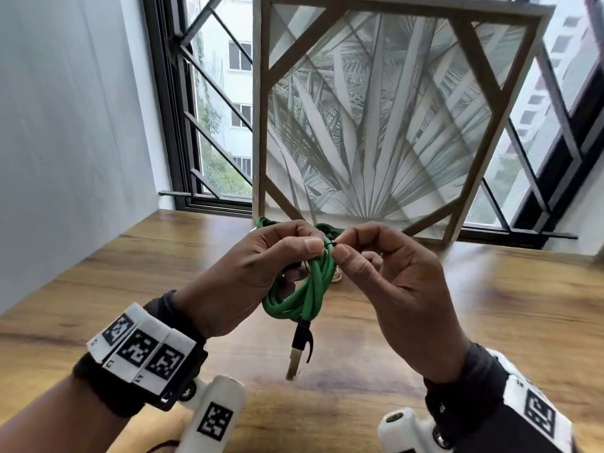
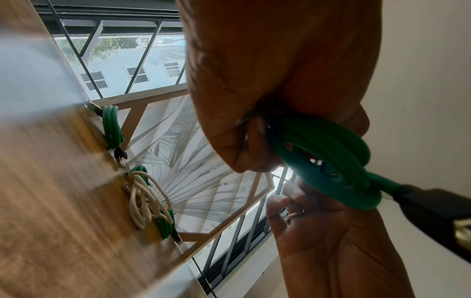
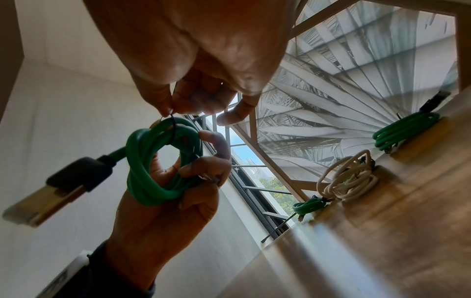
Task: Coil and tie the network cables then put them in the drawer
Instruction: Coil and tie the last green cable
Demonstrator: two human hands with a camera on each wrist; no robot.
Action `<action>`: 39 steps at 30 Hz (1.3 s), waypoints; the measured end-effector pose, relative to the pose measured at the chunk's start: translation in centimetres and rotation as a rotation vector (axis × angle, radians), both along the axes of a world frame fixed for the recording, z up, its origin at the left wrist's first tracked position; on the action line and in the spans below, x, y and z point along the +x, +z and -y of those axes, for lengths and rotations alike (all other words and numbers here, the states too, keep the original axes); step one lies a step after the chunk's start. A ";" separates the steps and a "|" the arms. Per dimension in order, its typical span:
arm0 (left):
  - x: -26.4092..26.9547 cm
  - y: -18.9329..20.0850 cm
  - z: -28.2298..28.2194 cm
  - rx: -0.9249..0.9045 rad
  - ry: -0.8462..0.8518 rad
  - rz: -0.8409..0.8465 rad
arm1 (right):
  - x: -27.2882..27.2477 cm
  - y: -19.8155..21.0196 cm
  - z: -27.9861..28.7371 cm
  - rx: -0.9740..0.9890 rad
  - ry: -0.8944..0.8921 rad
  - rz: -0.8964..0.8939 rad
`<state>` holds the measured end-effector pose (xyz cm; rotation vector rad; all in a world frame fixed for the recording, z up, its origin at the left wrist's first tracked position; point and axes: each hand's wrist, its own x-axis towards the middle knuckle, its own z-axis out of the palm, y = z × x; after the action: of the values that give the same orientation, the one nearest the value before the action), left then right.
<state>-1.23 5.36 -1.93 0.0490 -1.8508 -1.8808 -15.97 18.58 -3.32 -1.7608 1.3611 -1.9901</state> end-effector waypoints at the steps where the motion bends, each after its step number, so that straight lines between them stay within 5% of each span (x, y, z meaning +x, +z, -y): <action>1: 0.0 0.0 0.0 -0.001 0.005 0.003 | 0.0 0.0 0.0 0.004 0.013 0.012; 39: 0.1 0.3 -0.4 0.005 0.005 0.029 | 0.5 0.1 -0.1 0.067 0.175 0.268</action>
<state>-1.17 5.78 -1.64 0.0833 -1.8640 -1.8902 -15.43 18.70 -3.22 -1.4655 1.1340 -1.9744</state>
